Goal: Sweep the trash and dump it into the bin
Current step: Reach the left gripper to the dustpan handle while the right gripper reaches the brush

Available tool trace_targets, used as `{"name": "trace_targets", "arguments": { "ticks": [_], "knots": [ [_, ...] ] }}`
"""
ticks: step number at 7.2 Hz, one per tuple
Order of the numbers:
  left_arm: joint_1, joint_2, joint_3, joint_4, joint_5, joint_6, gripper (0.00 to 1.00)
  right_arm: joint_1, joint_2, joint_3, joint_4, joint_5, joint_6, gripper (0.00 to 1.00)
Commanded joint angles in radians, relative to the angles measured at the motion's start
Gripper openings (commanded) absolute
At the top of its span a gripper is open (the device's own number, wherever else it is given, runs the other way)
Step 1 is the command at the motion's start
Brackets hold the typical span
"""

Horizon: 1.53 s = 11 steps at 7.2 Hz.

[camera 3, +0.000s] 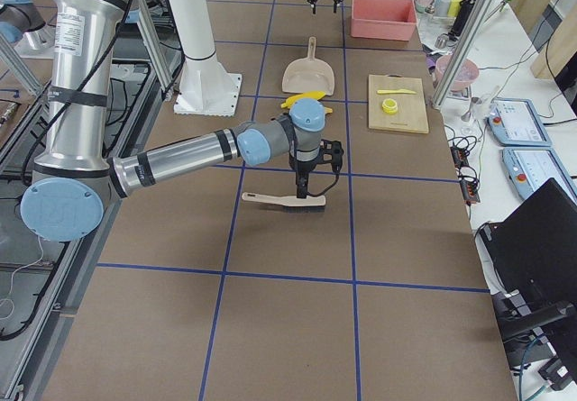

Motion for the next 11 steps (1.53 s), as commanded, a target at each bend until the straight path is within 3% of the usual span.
{"name": "trace_targets", "arguments": {
  "ticks": [1,2,3,4,6,7,9,11],
  "knots": [
    [0.012,-0.006,0.0,-0.03,0.001,-0.001,0.98,-0.109,-0.068,0.012,0.085,-0.093,0.041,0.93],
    [0.032,-0.02,-0.003,-0.086,0.048,-0.001,0.98,-0.149,-0.134,0.011,0.209,-0.13,0.156,0.99],
    [0.031,-0.009,-0.009,-0.109,0.052,0.001,0.98,-0.205,-0.169,0.009,0.331,-0.139,0.323,0.99],
    [0.032,-0.004,0.009,-0.119,0.05,0.025,0.98,-0.244,-0.194,0.008,0.395,-0.157,0.374,1.0],
    [0.035,0.055,0.05,-0.167,0.054,0.154,0.98,-0.302,-0.212,0.015,0.426,-0.187,0.433,1.0],
    [0.038,0.057,0.113,-0.271,0.057,0.138,0.98,-0.354,-0.244,0.014,0.484,-0.238,0.47,1.0],
    [0.087,0.101,0.176,-0.487,0.058,0.058,0.98,-0.424,-0.249,0.006,0.498,-0.288,0.489,1.0],
    [0.132,0.101,0.205,-0.583,0.07,-0.09,0.98,-0.451,-0.255,-0.021,0.509,-0.311,0.489,0.99]
  ]
}}
